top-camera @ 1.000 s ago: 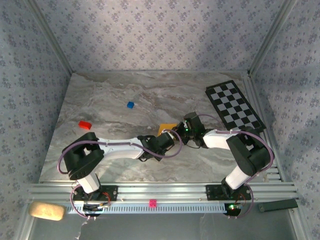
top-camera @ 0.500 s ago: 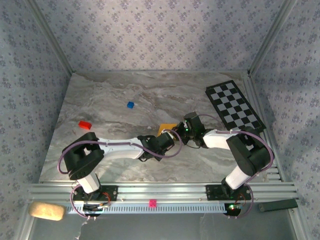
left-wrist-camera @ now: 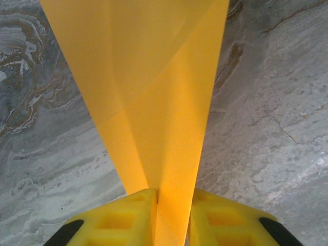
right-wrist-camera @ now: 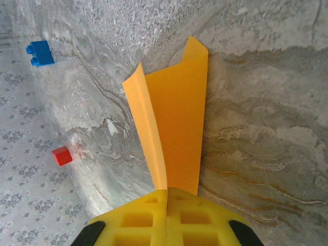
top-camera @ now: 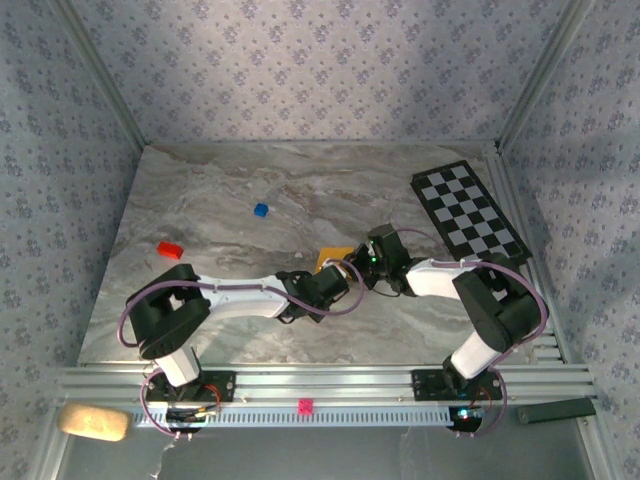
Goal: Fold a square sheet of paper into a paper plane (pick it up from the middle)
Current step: Fold the wing for the fifth time at the center of the table.
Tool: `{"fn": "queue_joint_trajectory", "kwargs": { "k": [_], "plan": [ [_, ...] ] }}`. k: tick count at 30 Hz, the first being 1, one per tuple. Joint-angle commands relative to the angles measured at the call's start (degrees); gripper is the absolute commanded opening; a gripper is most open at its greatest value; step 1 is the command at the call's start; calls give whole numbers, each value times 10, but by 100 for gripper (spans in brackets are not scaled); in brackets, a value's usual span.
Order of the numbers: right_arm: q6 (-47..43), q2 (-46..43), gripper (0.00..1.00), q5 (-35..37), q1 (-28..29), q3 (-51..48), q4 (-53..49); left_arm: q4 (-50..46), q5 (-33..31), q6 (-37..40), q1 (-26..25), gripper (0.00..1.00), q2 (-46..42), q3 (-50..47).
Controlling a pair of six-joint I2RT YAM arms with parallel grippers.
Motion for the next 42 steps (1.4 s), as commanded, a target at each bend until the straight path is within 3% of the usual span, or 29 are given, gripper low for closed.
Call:
{"fn": "queue_joint_trajectory", "kwargs": {
  "k": [1, 5, 9, 20, 26, 42],
  "plan": [
    [6, -3, 3, 11, 0, -1, 3, -15, -15, -7, -1, 19, 5, 8],
    [6, -3, 3, 11, 0, -2, 4, -11, -11, -7, -2, 10, 2, 5],
    [5, -3, 3, 11, 2, -2, 3, -12, -12, -7, -1, 9, 1, 10],
    [4, -2, 3, 12, 4, -6, 3, 4, 12, -14, 1, 20, -15, 12],
    [4, -3, 3, 11, 4, -5, 3, 7, 13, -20, 10, 16, -16, 8],
    [5, -3, 3, 11, 4, -7, 1, 21, 30, -26, 21, 17, -24, -1]
  ]
}}
